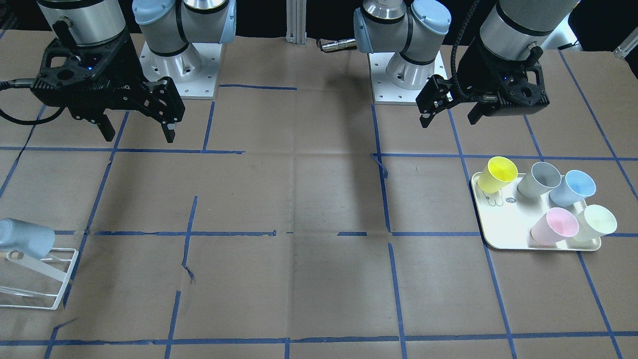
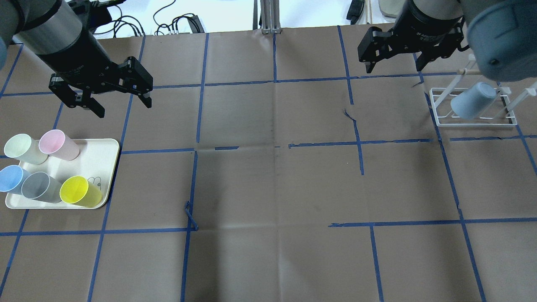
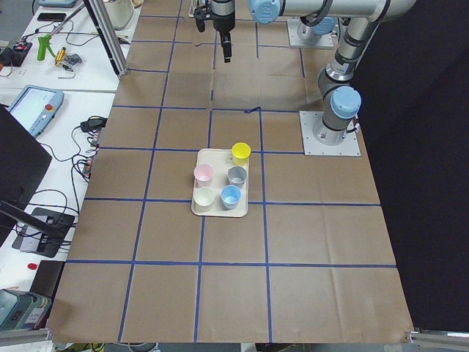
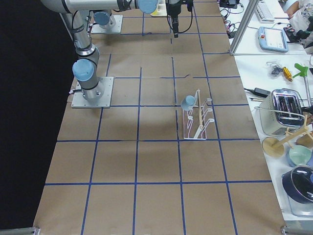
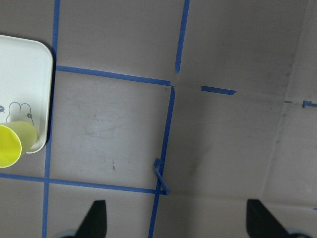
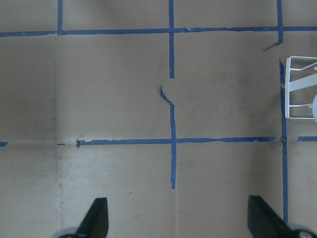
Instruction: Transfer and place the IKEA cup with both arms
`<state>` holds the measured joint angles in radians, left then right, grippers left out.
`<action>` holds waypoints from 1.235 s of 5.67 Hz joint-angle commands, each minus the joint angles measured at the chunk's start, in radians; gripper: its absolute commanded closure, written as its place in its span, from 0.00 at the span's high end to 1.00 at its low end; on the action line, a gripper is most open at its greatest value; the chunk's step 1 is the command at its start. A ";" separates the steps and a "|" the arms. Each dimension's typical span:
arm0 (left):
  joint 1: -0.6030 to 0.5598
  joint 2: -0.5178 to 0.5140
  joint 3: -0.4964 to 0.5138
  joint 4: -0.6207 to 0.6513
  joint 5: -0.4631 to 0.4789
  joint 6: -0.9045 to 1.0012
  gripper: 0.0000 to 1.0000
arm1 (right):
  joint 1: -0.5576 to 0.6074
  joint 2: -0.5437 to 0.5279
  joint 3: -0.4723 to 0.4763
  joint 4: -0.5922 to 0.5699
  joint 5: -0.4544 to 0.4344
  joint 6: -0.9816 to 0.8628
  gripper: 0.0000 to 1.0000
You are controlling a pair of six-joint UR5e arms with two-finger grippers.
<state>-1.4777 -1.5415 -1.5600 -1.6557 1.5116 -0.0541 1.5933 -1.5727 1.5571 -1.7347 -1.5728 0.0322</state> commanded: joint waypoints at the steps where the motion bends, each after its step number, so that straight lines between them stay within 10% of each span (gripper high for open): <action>1: 0.002 0.003 0.000 0.001 0.002 0.000 0.98 | 0.002 -0.001 0.001 0.006 0.000 0.000 1.00; 7: 0.008 0.004 -0.002 0.001 0.005 0.002 0.98 | 0.007 -0.001 -0.002 0.004 -0.013 0.000 1.00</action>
<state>-1.4714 -1.5377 -1.5602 -1.6552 1.5137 -0.0529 1.6012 -1.5734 1.5611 -1.7286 -1.5780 0.0333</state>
